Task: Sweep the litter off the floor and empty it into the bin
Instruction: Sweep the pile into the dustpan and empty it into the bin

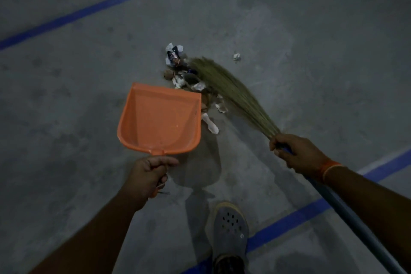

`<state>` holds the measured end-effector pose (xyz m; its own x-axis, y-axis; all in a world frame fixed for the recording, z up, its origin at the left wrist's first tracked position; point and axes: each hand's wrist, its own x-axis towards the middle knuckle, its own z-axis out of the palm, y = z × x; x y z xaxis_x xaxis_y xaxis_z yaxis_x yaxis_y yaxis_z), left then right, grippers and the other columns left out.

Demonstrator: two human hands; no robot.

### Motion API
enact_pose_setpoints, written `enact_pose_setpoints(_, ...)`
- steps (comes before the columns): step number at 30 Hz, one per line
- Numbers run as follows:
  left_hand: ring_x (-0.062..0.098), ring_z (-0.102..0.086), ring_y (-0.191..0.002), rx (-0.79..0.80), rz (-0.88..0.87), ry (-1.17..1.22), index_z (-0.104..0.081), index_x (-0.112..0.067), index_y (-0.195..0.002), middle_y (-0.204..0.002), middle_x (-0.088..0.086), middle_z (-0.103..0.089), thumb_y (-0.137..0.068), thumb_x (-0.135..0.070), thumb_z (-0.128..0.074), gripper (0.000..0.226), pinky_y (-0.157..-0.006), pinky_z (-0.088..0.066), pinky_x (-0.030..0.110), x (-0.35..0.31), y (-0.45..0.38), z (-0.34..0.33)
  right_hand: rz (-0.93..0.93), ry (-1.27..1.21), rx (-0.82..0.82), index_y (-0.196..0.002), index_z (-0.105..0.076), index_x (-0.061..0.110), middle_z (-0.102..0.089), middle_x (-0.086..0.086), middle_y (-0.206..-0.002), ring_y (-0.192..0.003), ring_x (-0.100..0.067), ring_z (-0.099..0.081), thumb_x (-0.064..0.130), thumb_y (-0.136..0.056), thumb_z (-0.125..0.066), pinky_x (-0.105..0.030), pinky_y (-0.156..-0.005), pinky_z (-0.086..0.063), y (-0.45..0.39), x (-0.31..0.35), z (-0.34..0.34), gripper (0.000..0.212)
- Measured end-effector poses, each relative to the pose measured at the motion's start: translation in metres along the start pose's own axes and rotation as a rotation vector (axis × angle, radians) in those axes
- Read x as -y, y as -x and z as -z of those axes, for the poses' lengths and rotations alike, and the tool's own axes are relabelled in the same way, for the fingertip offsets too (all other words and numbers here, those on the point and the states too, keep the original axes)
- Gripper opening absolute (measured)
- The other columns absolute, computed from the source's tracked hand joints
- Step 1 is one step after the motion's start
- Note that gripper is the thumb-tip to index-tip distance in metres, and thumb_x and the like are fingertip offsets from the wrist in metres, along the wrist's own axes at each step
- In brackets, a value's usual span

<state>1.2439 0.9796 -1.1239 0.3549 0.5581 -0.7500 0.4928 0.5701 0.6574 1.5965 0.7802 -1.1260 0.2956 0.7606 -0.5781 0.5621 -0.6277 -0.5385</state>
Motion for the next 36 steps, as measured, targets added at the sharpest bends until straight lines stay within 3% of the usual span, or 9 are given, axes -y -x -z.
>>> enact_pose_setpoints(5,0.009,-0.029,-0.043,0.036,-0.017,0.023,-0.074,-0.008,-0.097,-0.052,0.010,-0.043,-0.097,0.003,-0.050,0.027,-0.044,-0.020,0.013,0.022,-0.001,0.014,-0.056,-0.102,-0.129,-0.096,-0.062,0.027,-0.063,0.001,-0.084,-0.060,-0.020,-0.064,0.015,-0.096,-0.059,-0.022,-0.044,-0.048,-0.001,-0.008,-0.007,0.013)
enact_pose_setpoints(9,0.011,-0.031,-0.044,0.090,-0.001,0.006,-0.073,-0.002,-0.102,-0.061,0.010,-0.048,-0.096,0.005,-0.050,0.024,-0.041,-0.022,0.011,0.044,-0.006,0.041,-0.137,-0.128,-0.203,-0.095,-0.061,0.029,-0.065,-0.002,-0.085,-0.064,-0.026,-0.067,0.019,-0.097,-0.058,-0.033,-0.046,-0.055,-0.026,-0.033,-0.029,0.010)
enact_pose_setpoints(14,0.008,-0.030,-0.038,0.218,0.070,-0.138,-0.071,0.005,-0.097,-0.048,-0.003,-0.048,-0.094,0.000,-0.059,0.013,-0.041,-0.019,0.013,0.062,-0.014,0.092,-0.141,-0.027,-0.204,-0.100,-0.061,0.026,-0.065,-0.008,-0.092,-0.066,-0.025,-0.067,0.020,-0.098,-0.055,-0.036,-0.051,-0.056,-0.064,-0.063,-0.053,0.009)
enact_pose_setpoints(16,0.008,-0.031,-0.039,0.294,0.084,-0.184,-0.071,0.006,-0.095,-0.053,-0.001,-0.051,-0.066,-0.030,-0.090,0.050,-0.044,-0.019,0.015,0.067,-0.019,0.113,-0.103,0.047,-0.198,-0.099,-0.061,0.026,-0.065,-0.010,-0.094,-0.066,-0.028,-0.067,0.018,-0.097,-0.056,-0.039,-0.053,-0.057,-0.076,-0.069,-0.060,0.009)
enact_pose_setpoints(18,0.007,-0.033,-0.039,0.271,0.088,-0.212,-0.073,0.005,-0.093,-0.057,0.000,-0.054,-0.037,-0.040,-0.097,0.076,-0.044,-0.021,0.015,0.074,-0.028,0.127,-0.050,0.127,-0.192,-0.097,-0.061,0.028,-0.066,-0.010,-0.093,-0.062,-0.027,-0.067,0.019,-0.096,-0.057,-0.037,-0.050,-0.056,-0.089,-0.072,-0.064,0.010)
enact_pose_setpoints(20,0.006,-0.034,-0.037,0.266,0.096,-0.243,-0.070,0.007,-0.096,-0.058,-0.001,-0.055,-0.065,-0.021,-0.087,0.045,-0.040,-0.023,0.012,0.082,-0.037,0.133,0.020,0.249,-0.153,-0.099,-0.060,0.028,-0.066,-0.008,-0.092,-0.060,-0.021,-0.066,0.020,-0.097,-0.056,-0.031,-0.051,-0.054,-0.099,-0.067,-0.065,0.009)
enact_pose_setpoints(22,0.005,-0.034,-0.035,0.204,0.107,-0.223,-0.067,0.009,-0.099,-0.057,-0.002,-0.060,-0.092,0.006,-0.056,0.014,-0.035,-0.024,0.009,0.087,-0.048,0.134,0.079,0.381,-0.100,-0.099,-0.060,0.027,-0.067,-0.006,-0.092,-0.060,-0.015,-0.062,0.019,-0.096,-0.056,-0.028,-0.058,-0.047,-0.104,-0.059,-0.066,0.009)
enact_pose_setpoints(29,0.008,-0.038,-0.041,0.198,0.079,-0.150,-0.075,0.003,-0.089,-0.085,0.013,-0.067,-0.092,0.016,-0.046,0.032,-0.041,-0.029,0.016,0.106,-0.077,0.131,0.044,0.417,-0.083,-0.091,-0.056,0.036,-0.066,-0.003,-0.081,-0.056,-0.020,-0.066,0.024,-0.095,-0.055,-0.036,-0.052,-0.059,-0.094,-0.044,-0.066,0.014)
enact_pose_setpoints(36,0.007,-0.040,-0.041,0.231,0.076,-0.203,-0.071,0.004,-0.098,-0.088,0.011,-0.071,-0.092,0.017,-0.045,0.030,-0.043,-0.027,0.015,0.112,-0.097,0.127,0.084,0.377,-0.055,-0.091,-0.057,0.032,-0.063,0.000,-0.080,-0.057,-0.017,-0.065,0.021,-0.096,-0.055,-0.022,-0.047,-0.052,-0.077,-0.042,-0.098,0.012)
